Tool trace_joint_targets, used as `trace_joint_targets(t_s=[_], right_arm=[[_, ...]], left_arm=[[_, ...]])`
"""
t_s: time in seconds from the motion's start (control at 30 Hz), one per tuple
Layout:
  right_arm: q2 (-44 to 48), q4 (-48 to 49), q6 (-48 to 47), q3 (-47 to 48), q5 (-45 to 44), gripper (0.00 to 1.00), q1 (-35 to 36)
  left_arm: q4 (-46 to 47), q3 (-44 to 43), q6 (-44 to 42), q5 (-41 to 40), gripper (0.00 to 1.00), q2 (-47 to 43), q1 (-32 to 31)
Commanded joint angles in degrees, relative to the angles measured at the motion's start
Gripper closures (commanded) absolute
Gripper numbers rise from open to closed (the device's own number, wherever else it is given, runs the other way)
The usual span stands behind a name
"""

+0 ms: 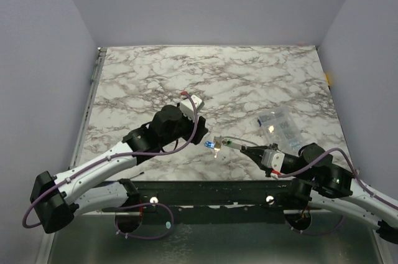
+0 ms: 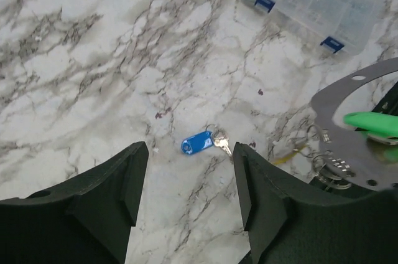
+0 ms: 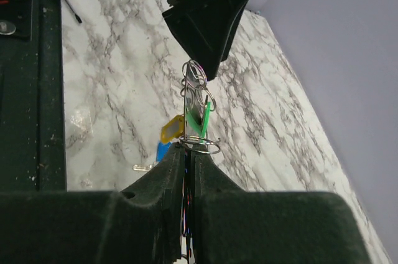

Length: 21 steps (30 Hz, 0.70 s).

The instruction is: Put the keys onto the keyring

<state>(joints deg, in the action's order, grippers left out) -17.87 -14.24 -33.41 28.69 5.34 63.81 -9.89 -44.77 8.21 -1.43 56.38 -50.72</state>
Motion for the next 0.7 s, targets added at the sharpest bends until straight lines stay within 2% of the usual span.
trace_joint_targets(t_s=[0.0,0.3,0.43,0.53,0.67], right_arm=[[2.21,-6.66,-2.02,4.28,-3.51,0.98,0.35],[8.00,-16.64,-1.49,6.85,-7.15,0.98,0.35],[8.35,-20.80,-0.58,8.17,-7.94,0.98,0.36],[8.90,-23.15,-0.15,8.97,-9.28,0.98,0.35],[10.47,-24.82,0.50,9.36,-9.85,0.98,0.27]], left_arm=[[-6.55,-0.66,10.80,-6.55,0.39,4.58,0.02],[-3.92,-0.28,4.32,0.85,0.38,12.01,-0.16],[-1.88,-2.07,3.39,-0.39,0.43,17.81,-0.45],[-2.45,-5.69,7.56,-3.00,0.48,22.65,-1.72],[-5.18,-9.91,13.52,-11.33,0.50,28.49,-7.58]])
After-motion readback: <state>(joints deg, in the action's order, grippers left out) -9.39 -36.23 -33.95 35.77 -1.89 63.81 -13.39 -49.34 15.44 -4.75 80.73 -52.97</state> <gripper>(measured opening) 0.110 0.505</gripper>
